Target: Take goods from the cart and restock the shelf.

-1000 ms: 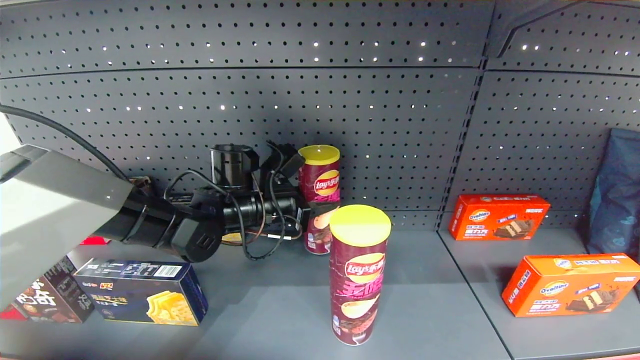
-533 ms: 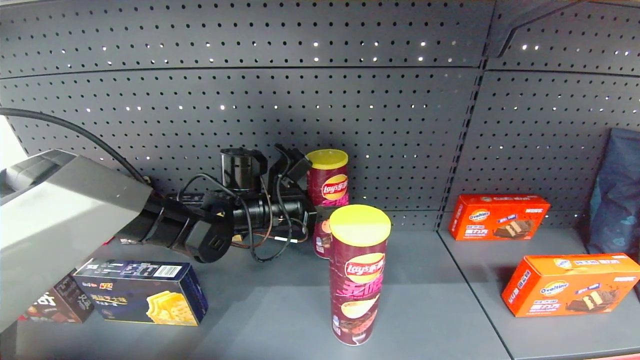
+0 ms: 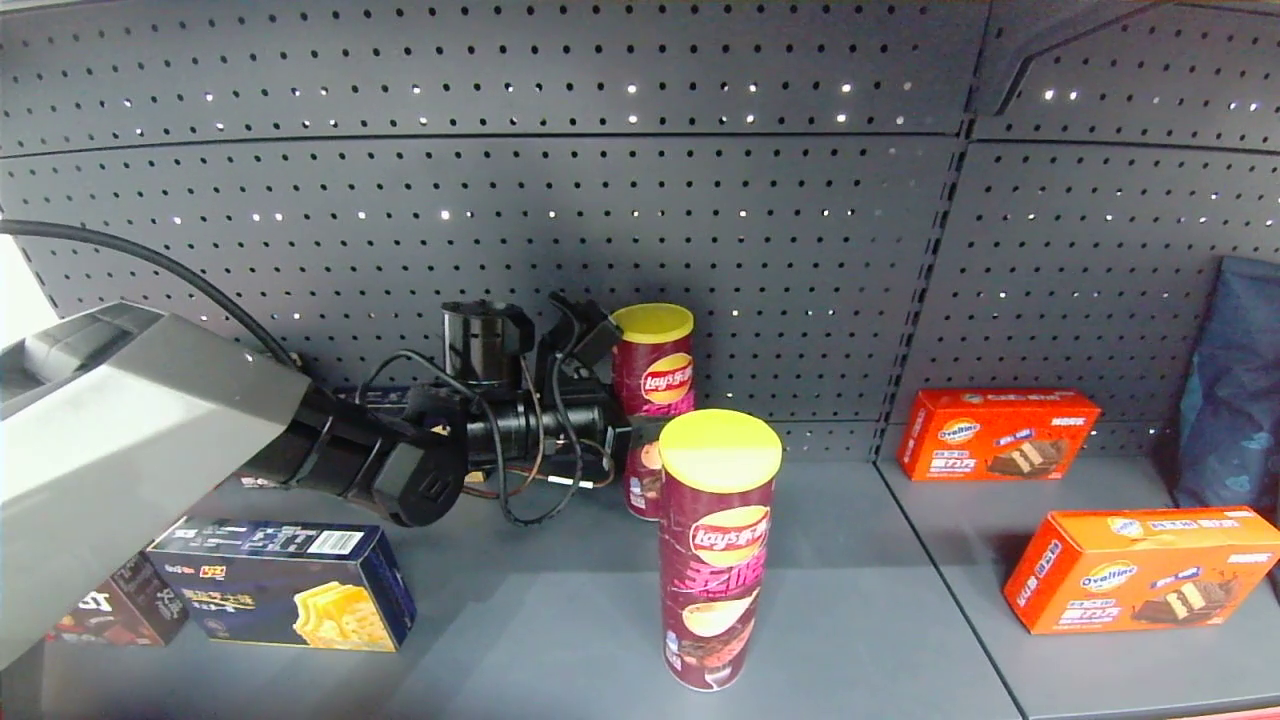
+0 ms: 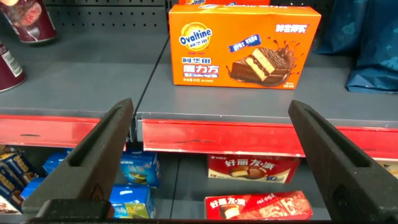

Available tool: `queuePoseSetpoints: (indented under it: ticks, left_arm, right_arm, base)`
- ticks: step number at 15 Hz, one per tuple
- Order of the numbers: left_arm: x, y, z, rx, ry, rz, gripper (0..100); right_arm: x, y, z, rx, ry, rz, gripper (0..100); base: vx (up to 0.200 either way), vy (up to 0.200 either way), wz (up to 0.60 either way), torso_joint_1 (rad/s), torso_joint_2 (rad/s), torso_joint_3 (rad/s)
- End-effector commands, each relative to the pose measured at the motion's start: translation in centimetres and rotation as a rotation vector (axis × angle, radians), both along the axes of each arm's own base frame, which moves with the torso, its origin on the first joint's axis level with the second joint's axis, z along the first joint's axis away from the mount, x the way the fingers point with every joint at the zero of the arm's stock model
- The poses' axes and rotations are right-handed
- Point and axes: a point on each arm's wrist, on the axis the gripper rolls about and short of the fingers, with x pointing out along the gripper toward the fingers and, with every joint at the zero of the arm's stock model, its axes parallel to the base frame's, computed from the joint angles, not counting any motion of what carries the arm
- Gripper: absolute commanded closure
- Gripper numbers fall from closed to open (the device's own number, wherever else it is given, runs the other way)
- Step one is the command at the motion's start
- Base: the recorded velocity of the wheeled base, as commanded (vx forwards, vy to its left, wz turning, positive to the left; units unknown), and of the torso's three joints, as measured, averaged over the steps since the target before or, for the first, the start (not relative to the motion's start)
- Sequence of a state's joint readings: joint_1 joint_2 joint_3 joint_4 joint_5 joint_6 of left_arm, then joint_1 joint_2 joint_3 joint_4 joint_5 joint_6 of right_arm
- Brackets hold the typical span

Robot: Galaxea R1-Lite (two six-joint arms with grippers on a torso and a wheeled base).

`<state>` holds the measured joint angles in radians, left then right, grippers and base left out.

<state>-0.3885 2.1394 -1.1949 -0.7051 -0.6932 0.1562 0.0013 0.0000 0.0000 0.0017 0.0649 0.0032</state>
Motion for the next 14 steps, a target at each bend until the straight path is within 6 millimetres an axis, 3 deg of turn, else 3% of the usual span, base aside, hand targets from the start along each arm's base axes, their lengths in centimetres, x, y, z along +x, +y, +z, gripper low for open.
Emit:
queuePoseSetpoints:
  ticks: [1,14]
  left_arm:
    - [0.0,-0.2,-0.2,0.001,0.005,-0.004,100]
    - [-0.1,-1.3,-1.0,0.01,0.013,-0.019,100]
  right_arm:
    - [0.0,0.0,0.0,0.0,0.0,0.001,0]
    - [0.0,0.0,0.0,0.0,0.0,0.0,0]
  base:
    - [0.0,0.0,0.0,0.0,0.0,0.0]
    - [0.0,0.0,0.0,0.0,0.0,0.0]
